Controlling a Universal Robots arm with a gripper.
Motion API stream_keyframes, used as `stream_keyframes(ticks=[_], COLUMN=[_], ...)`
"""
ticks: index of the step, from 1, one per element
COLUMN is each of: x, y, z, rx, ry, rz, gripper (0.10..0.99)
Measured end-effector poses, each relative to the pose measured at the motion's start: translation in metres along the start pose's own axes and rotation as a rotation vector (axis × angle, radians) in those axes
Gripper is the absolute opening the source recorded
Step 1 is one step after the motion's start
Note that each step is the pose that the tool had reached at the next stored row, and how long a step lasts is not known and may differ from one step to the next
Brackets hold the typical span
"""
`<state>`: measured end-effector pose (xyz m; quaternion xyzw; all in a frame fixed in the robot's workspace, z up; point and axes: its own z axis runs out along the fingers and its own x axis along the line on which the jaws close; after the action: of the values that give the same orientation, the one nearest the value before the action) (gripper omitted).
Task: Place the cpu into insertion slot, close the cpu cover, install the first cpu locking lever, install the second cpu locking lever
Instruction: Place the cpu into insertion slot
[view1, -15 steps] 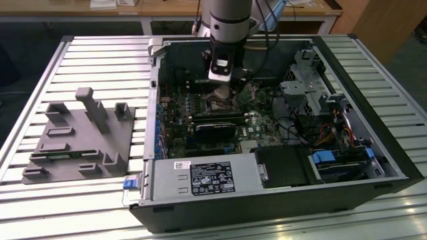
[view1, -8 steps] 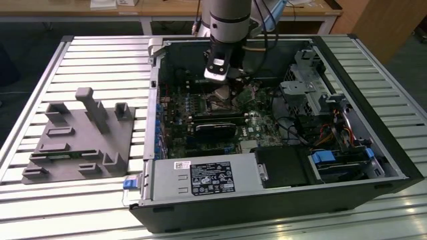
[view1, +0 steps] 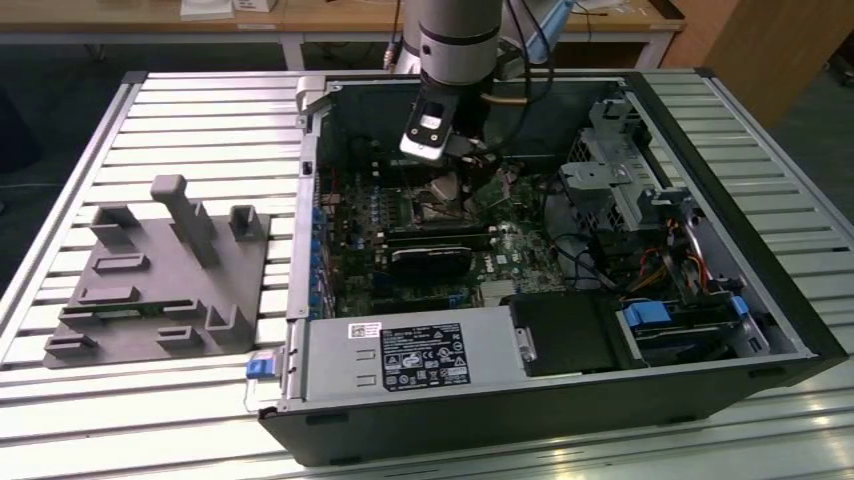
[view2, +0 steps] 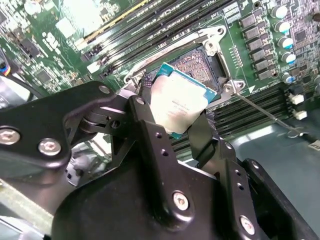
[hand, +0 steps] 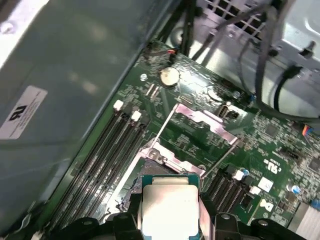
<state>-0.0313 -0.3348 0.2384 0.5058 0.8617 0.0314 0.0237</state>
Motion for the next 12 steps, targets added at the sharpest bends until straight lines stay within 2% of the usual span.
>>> stream_keyframes(ticks=[12], x=[0.0], y=[0.0], z=[0.0002], rx=[0.007], ry=[-0.0277], rz=[0.144], gripper=[0.533])
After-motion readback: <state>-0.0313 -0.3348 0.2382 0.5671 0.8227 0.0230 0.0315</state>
